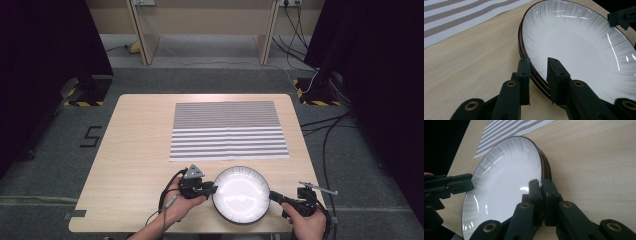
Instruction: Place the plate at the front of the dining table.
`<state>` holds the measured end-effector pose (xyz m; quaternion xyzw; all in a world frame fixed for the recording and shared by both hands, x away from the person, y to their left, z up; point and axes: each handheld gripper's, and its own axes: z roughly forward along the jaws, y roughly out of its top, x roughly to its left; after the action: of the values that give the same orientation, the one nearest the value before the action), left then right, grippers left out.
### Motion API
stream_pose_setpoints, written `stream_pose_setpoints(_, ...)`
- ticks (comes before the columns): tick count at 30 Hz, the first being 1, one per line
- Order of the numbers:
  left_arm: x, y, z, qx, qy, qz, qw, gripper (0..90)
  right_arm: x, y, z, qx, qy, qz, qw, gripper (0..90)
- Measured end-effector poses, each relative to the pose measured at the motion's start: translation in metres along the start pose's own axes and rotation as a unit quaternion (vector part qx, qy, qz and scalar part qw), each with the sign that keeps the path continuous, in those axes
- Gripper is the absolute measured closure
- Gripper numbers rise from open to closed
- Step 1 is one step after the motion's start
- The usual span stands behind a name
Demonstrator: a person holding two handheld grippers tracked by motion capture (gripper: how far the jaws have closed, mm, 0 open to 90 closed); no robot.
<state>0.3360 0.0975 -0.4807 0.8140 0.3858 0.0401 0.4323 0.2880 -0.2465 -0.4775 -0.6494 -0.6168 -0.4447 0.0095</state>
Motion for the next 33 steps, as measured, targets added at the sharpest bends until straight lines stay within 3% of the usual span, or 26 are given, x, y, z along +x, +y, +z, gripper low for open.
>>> stream_pose_setpoints(3, 0.000, 0.001, 0.001, 0.002, 0.005, 0.006, 1.0000, 73.5, 0.000, 0.000, 0.000, -0.002, 0.000, 0.003, 1.0000, 86.8)
stream_pose_setpoints(11, 0.003, 0.001, 0.000, -0.007, -0.005, -0.013, 0.9999, 74.1, -0.008, -0.002, 0.003, 0.001, 0.028, 0.037, 0.9989, 86.2)
stream_pose_setpoints(18, 0.003, -0.006, 0.002, 0.002, -0.023, -0.031, 0.9993, 64.7, -0.014, -0.003, 0.003, 0.000, 0.046, 0.057, 0.9973, 86.8)
stream_pose_setpoints(21, 0.001, -0.007, 0.002, 0.004, -0.020, -0.037, 0.9991, 63.0, -0.015, -0.003, 0.003, 0.000, 0.048, 0.056, 0.9972, 86.8)
stream_pose_setpoints(24, -0.002, 0.000, -0.001, 0.007, -0.004, -0.018, 0.9998, 66.3, -0.015, -0.003, 0.005, -0.002, 0.053, 0.056, 0.9970, 87.6)
stream_pose_setpoints(27, -0.002, 0.001, -0.002, 0.006, -0.003, -0.017, 0.9998, 66.1, -0.017, -0.004, 0.007, -0.003, 0.062, 0.065, 0.9960, 87.8)
stream_pose_setpoints(30, 0.003, 0.001, -0.004, -0.002, -0.005, -0.034, 0.9994, 66.2, -0.013, -0.004, 0.009, -0.003, 0.060, 0.065, 0.9960, 87.7)
stream_pose_setpoints(33, 0.005, 0.001, -0.005, -0.009, -0.006, -0.036, 0.9993, 66.5, -0.009, -0.006, 0.011, 0.003, 0.056, 0.057, 0.9968, 86.5)
